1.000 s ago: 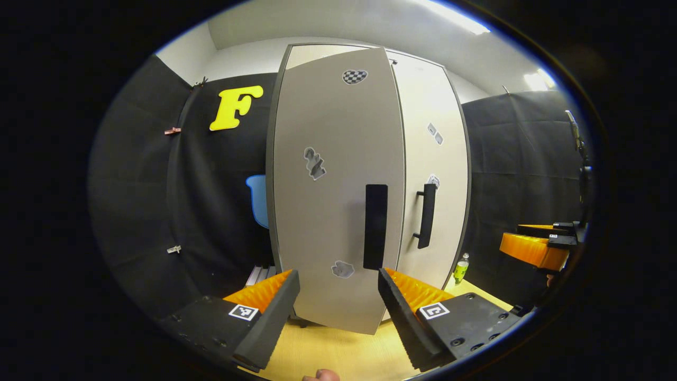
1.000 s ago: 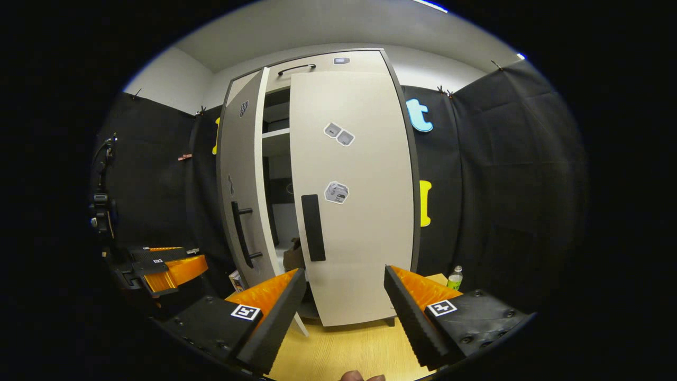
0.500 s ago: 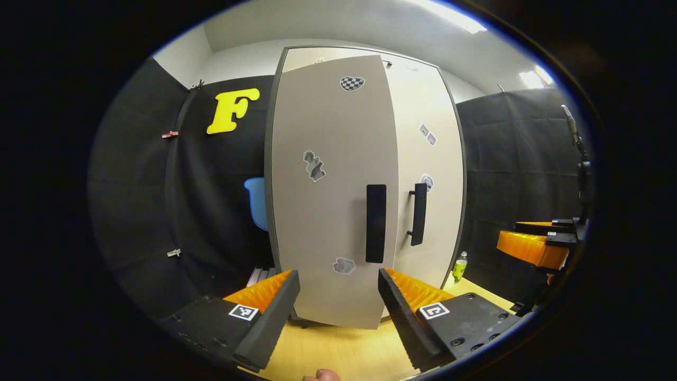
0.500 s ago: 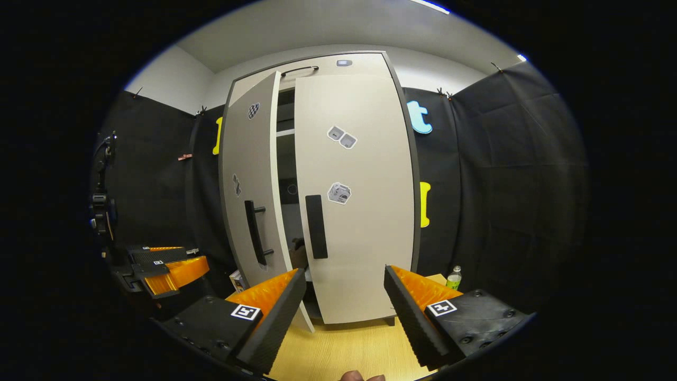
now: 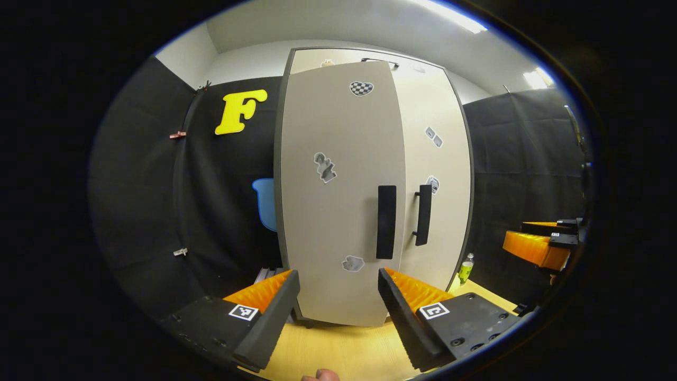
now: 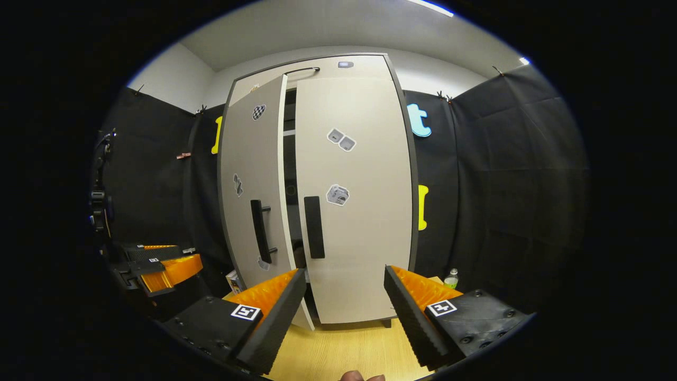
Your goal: Grab one shoe with the right hand and put it into the shoe cabinet, grab the other shoe with the left hand and put it into the shoe cabinet; then close the right door with the right hand and the left door with the left hand.
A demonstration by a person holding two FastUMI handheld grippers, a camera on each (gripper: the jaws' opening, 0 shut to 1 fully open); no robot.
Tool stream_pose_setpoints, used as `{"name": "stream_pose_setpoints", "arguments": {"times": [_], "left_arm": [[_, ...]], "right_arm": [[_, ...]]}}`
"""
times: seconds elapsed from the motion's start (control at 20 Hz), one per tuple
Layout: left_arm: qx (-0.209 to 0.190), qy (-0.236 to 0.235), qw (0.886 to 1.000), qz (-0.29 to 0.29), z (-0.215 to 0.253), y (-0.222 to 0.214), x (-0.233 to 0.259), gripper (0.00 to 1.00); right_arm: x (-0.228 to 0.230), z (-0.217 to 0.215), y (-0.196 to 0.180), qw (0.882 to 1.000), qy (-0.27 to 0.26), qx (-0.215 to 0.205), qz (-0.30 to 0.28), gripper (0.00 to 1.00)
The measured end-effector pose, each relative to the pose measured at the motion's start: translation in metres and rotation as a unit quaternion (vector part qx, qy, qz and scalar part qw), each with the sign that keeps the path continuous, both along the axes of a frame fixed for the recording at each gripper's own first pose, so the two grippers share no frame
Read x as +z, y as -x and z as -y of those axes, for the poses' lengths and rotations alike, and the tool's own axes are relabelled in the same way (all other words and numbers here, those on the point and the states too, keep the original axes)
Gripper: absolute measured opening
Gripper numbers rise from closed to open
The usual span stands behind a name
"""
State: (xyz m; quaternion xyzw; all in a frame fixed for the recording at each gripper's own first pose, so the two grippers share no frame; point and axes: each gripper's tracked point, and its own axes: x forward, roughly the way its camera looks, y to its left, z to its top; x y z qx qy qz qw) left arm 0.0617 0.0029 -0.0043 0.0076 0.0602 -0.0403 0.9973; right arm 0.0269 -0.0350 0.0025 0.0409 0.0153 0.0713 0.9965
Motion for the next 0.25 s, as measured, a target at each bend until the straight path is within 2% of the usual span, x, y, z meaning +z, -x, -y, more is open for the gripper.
{"name": "stream_pose_setpoints", "arguments": {"times": [0.25], "left_arm": [[0.006, 0.004, 1.000, 0.003, -0.0027, -0.0004, 0.0040, 0.94]], "right_arm": [[-0.0011, 0.0010, -0.0024, 1.000, 0.002, 0.000, -0.001, 0.98]]}}
